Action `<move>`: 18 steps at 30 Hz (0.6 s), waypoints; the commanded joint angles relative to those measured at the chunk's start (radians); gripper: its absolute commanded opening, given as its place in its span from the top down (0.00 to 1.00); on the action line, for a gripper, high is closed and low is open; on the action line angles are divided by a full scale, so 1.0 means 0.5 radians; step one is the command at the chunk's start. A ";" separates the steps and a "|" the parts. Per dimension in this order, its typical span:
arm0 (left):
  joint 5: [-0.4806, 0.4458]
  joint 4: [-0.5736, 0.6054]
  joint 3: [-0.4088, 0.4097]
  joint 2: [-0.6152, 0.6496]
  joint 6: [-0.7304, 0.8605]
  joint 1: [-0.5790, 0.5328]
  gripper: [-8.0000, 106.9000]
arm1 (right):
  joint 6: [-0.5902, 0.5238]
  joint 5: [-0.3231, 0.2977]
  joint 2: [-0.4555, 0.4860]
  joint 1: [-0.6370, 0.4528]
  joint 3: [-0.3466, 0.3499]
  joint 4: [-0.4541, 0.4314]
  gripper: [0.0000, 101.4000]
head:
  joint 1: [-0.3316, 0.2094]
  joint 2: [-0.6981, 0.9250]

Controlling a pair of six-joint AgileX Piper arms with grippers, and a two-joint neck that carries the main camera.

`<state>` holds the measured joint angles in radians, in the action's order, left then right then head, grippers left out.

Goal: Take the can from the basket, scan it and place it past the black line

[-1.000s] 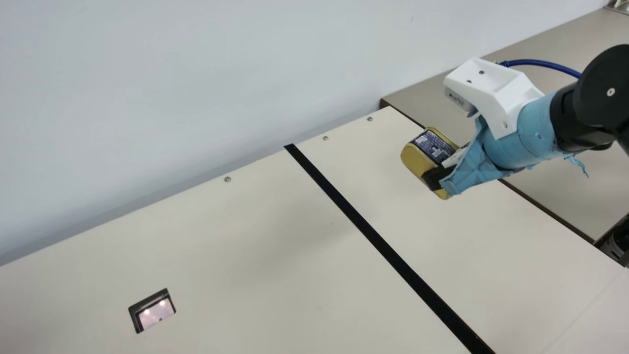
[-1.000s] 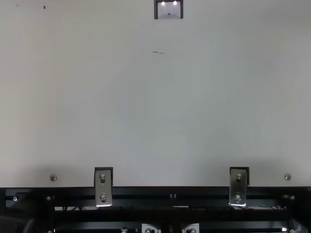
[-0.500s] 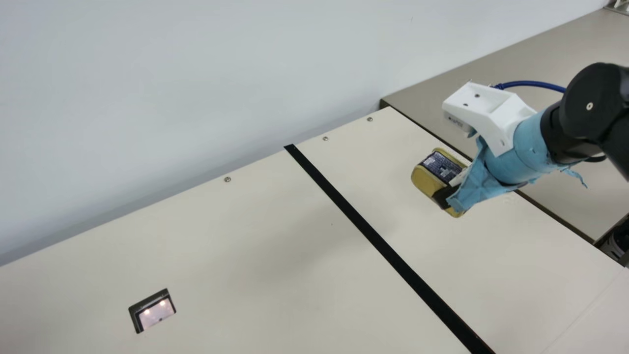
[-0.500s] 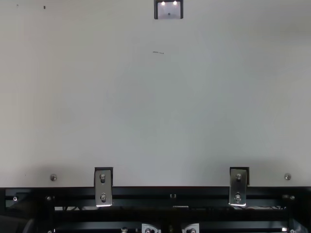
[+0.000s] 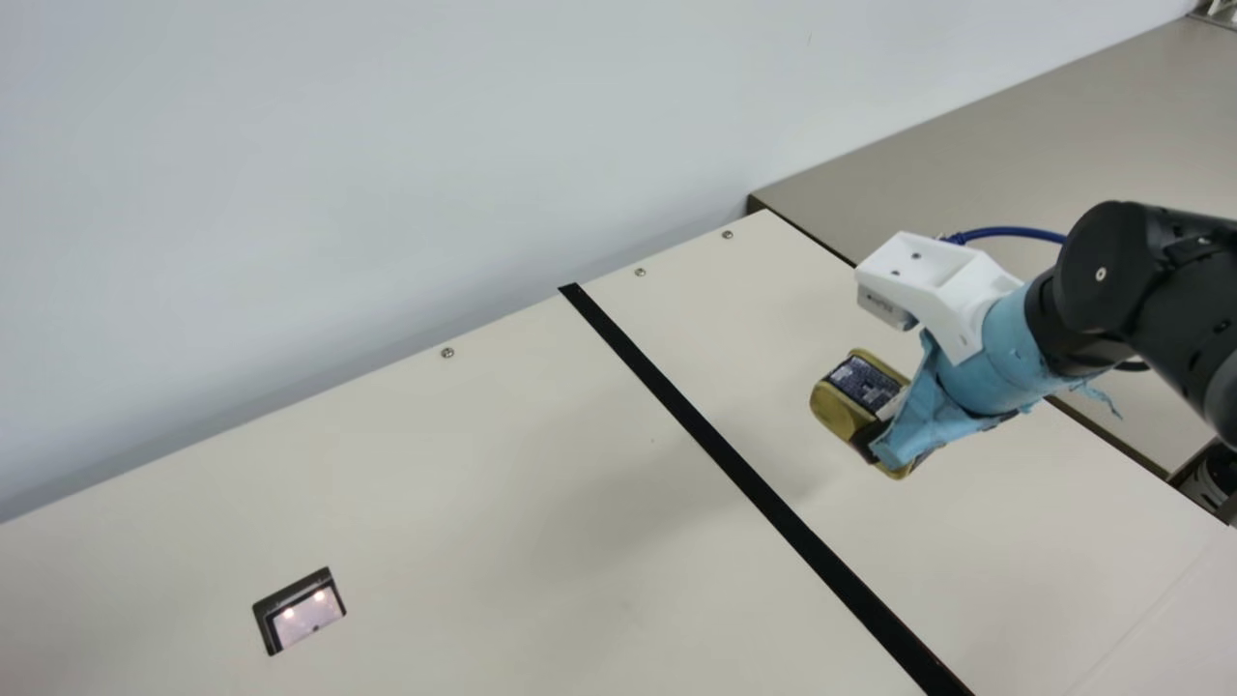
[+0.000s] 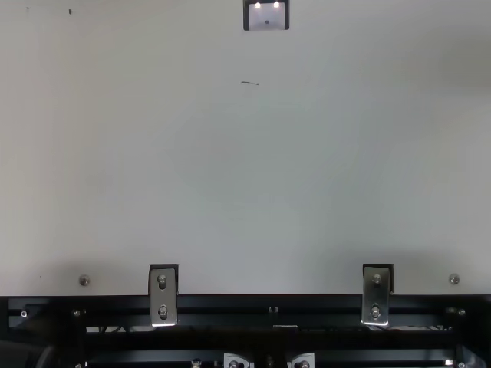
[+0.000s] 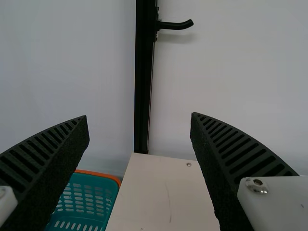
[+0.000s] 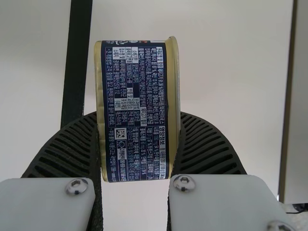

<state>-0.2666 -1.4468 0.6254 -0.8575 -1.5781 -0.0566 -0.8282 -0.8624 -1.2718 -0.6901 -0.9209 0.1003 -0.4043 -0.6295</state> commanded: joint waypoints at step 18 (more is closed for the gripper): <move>0.000 0.000 0.000 0.000 0.000 0.000 0.15 | 0.005 0.236 -0.183 -0.054 0.178 -0.073 1.00 | -0.064 -0.049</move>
<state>-0.2666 -1.4468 0.6254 -0.8575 -1.5781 -0.0566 -0.8266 -0.7432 -1.3602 -0.7172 -0.8314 0.0627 -0.3992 -0.6295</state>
